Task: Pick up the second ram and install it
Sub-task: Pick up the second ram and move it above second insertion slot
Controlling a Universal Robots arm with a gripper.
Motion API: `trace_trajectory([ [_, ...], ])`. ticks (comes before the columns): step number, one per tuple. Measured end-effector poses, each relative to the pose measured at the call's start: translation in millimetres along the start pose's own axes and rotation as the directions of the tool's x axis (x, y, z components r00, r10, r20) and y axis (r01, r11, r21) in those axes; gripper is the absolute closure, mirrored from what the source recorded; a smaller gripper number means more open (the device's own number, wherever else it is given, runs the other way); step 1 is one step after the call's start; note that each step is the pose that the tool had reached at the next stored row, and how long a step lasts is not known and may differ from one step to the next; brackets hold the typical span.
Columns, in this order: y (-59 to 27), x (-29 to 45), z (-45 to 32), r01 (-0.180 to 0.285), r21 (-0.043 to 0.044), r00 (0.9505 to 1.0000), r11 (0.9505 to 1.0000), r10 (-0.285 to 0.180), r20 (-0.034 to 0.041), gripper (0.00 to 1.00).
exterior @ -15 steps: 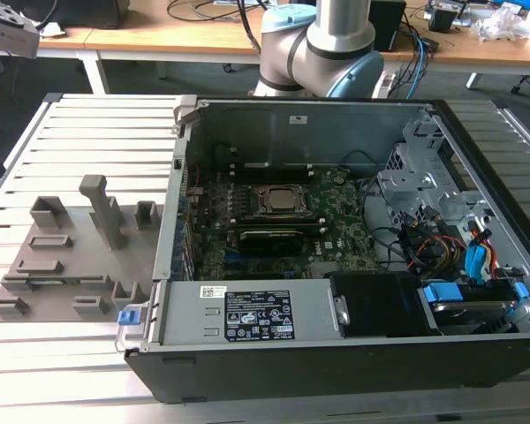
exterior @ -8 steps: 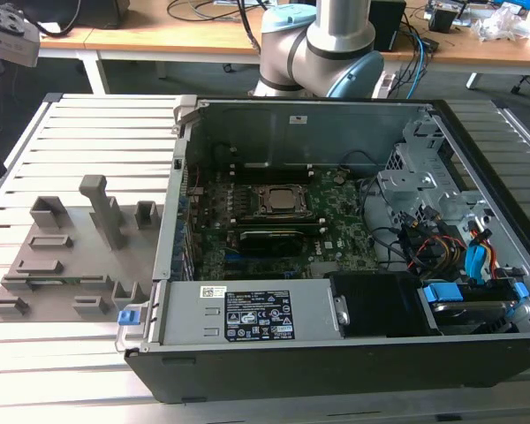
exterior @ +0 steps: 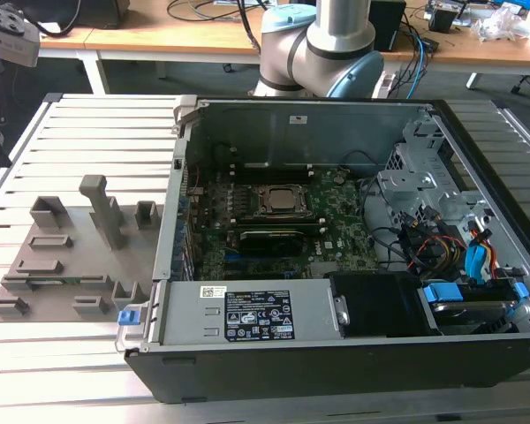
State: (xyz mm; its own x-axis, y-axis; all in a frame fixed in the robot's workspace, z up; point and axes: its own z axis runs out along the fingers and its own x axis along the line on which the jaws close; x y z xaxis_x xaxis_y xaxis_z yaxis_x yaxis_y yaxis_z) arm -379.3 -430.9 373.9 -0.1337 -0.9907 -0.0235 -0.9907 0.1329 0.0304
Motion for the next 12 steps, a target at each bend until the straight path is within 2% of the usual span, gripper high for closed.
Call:
trace_trajectory([
  [6, -5.0, -0.6, 1.4, 0.006, -0.0013, 1.0000, 1.0000, -0.006, -0.0006, 0.64],
  [12, -9.2, -0.8, 12.4, 0.010, -0.0018, 1.0000, 1.0000, -0.010, -0.0007, 0.64],
])
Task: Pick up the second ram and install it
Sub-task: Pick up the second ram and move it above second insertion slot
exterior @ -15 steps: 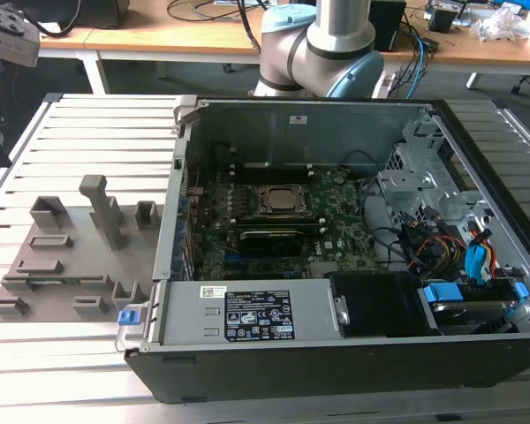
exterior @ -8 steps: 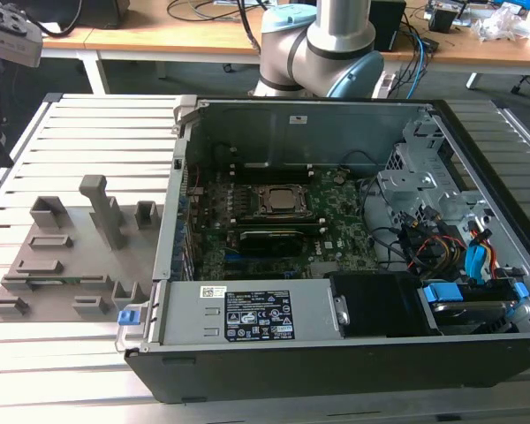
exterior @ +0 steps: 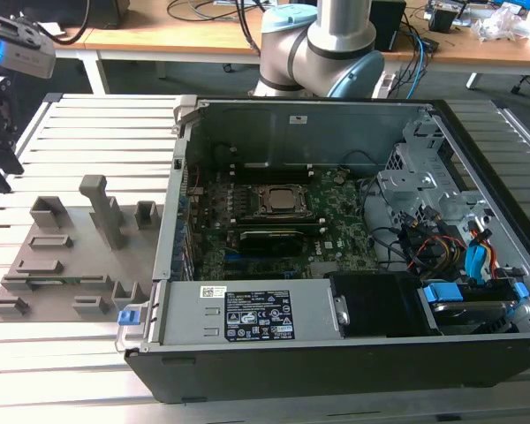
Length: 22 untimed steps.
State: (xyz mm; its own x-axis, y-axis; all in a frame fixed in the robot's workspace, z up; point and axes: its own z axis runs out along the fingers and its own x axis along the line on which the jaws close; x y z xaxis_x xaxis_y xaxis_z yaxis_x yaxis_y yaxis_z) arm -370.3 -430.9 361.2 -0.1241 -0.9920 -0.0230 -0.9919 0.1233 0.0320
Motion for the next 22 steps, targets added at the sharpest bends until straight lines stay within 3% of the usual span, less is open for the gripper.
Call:
trace_trajectory([
  [22, -2.2, 0.2, 17.7, 0.000, 0.0001, 1.0000, 1.0000, 0.000, 0.0000, 0.64],
])
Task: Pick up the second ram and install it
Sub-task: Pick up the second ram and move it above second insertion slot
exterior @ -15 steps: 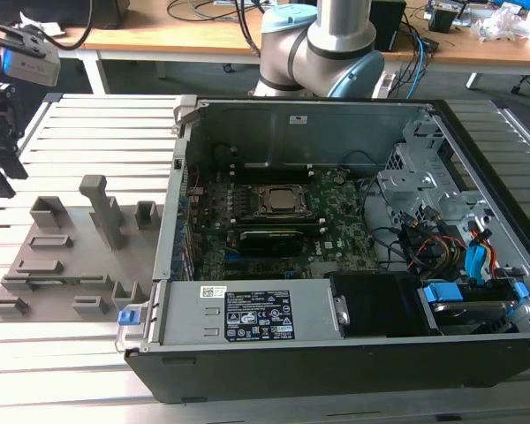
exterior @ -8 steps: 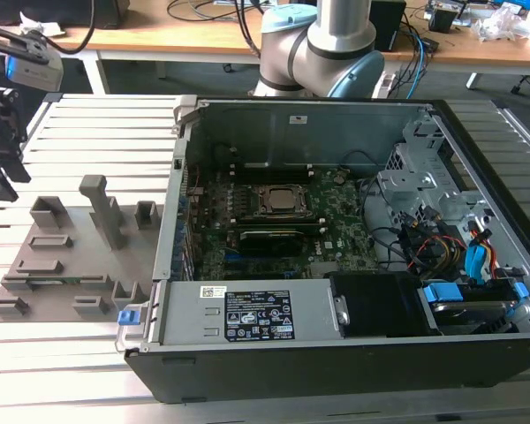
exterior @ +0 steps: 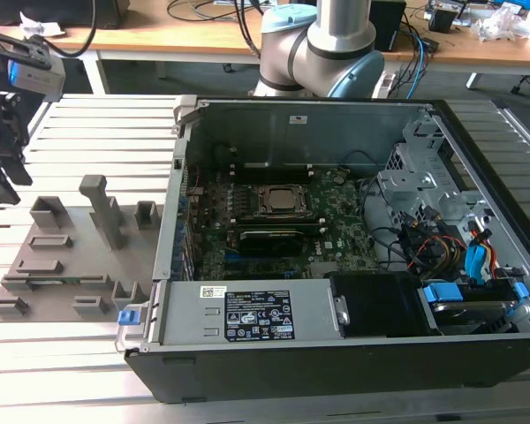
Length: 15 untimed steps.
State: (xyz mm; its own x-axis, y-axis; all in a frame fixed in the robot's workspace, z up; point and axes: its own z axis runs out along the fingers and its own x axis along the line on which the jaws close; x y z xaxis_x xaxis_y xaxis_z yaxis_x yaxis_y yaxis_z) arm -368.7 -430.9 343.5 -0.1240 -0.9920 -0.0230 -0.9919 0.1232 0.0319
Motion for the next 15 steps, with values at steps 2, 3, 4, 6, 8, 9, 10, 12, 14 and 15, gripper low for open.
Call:
trace_trajectory([
  [2, -0.1, 0.0, 1.8, 0.000, -0.0001, 1.0000, 1.0000, 0.000, 0.0000, 0.64],
  [3, -0.1, 0.0, 2.5, 0.000, -0.0001, 1.0000, 1.0000, 0.000, 0.0000, 0.64],
  [4, -0.1, 0.1, 4.1, 0.000, 0.0000, 1.0000, 1.0000, 0.000, 0.0000, 0.64],
  [6, -0.2, 0.1, 5.9, 0.000, 0.0000, 1.0000, 1.0000, 0.000, 0.0001, 0.64],
  [8, -0.3, 0.2, 8.2, 0.000, 0.0000, 1.0000, 1.0000, 0.000, 0.0000, 0.64],
  [9, -0.4, 0.3, 9.7, 0.000, -0.0001, 1.0000, 1.0000, 0.000, 0.0000, 0.64],
  [10, -0.4, 0.3, 10.5, 0.000, 0.0000, 1.0000, 1.0000, 0.000, 0.0000, 0.64],
  [12, -0.5, 0.4, 12.4, 0.000, -0.0001, 1.0000, 1.0000, 0.000, 0.0000, 0.64],
  [14, -0.5, 0.5, 15.0, 0.000, 0.0000, 1.0000, 1.0000, 0.000, 0.0001, 0.64],
  [15, -0.6, 0.5, 15.6, 0.000, 0.0000, 1.0000, 1.0000, 0.000, 0.0000, 0.64],
])
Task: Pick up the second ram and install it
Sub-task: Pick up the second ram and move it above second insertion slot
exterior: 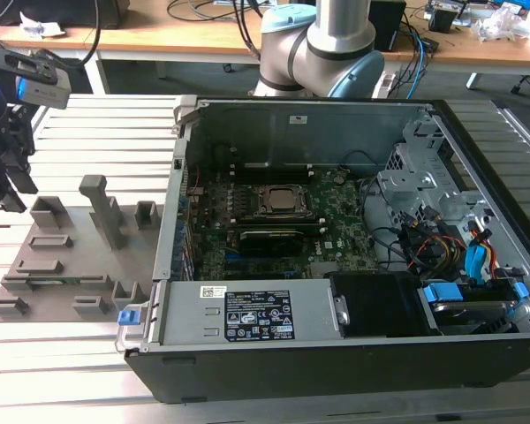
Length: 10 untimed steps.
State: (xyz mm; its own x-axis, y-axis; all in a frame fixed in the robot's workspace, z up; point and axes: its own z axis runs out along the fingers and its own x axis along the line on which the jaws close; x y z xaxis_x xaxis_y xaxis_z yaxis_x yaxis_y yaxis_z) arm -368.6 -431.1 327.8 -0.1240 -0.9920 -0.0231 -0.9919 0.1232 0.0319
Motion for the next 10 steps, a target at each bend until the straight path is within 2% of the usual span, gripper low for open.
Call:
trace_trajectory([
  [6, -0.2, 0.3, 4.7, 0.000, -0.0001, 1.0000, 1.0000, 0.000, -0.0001, 0.64],
  [10, -0.7, 2.5, 11.3, 0.000, 0.0000, 1.0000, 1.0000, 0.000, 0.0000, 0.64],
])
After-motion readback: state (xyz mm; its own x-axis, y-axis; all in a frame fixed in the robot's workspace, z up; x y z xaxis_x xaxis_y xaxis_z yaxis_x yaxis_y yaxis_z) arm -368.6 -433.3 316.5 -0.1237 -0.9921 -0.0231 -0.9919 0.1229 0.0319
